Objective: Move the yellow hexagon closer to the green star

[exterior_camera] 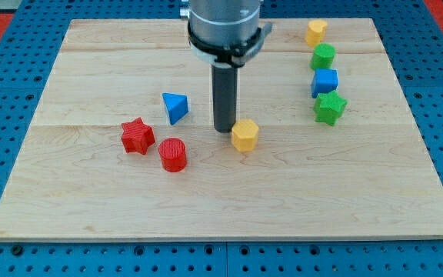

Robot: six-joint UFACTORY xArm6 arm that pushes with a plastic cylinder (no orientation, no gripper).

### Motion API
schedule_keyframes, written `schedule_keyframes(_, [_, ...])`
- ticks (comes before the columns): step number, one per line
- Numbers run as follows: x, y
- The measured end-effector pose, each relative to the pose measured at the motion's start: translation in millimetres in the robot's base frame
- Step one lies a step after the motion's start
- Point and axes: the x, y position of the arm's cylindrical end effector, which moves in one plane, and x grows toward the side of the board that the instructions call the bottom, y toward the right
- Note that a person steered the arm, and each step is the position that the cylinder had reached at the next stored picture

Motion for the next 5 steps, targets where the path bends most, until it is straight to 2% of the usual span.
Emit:
schedule_keyframes(2, [26.0,15.8])
schedule_keyframes(5, [26.3,82.5])
